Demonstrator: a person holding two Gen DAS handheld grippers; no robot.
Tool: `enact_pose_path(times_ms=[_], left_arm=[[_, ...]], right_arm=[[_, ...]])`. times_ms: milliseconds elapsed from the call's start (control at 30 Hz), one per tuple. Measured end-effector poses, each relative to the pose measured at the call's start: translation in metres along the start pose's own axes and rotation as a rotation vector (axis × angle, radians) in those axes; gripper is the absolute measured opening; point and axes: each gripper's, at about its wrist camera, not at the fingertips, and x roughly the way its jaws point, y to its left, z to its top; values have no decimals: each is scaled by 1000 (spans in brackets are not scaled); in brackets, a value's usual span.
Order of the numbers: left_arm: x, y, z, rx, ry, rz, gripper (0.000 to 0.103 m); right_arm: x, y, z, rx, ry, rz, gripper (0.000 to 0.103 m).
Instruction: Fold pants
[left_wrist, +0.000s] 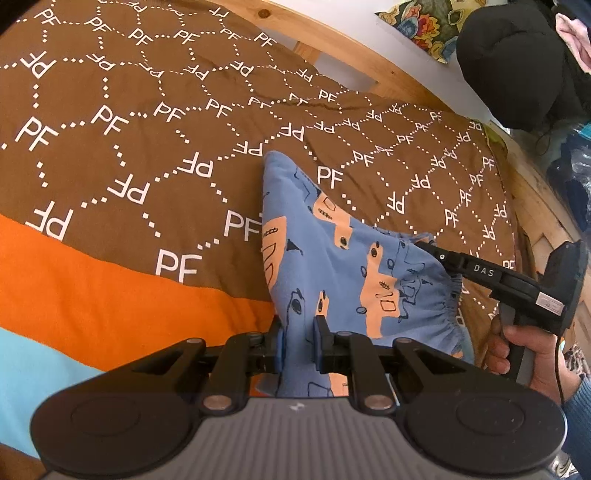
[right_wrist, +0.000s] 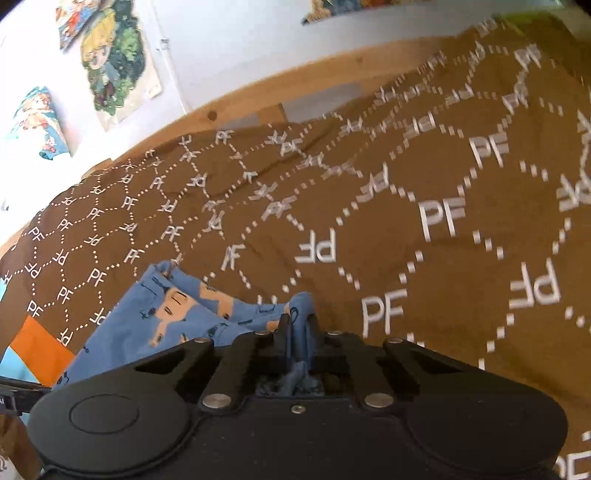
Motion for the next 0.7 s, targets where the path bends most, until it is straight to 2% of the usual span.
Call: enact_pose_path(times_ms=[167, 333, 533, 700], left_arm=[[-6, -6, 9, 8, -2, -2, 16], [-14, -20, 25, 30, -31, -7, 16], [-10, -22, 71, -6, -73, -31, 16], [8, -27, 104, 40, -98, -10, 16]], right_arm=[[-10, 15, 17, -59, -18, -1, 5], [-16, 24, 46, -62, -55, 11, 5], [-9, 23, 88, -88, -96, -2, 5], [18, 13, 119, -90, -87, -17, 5]])
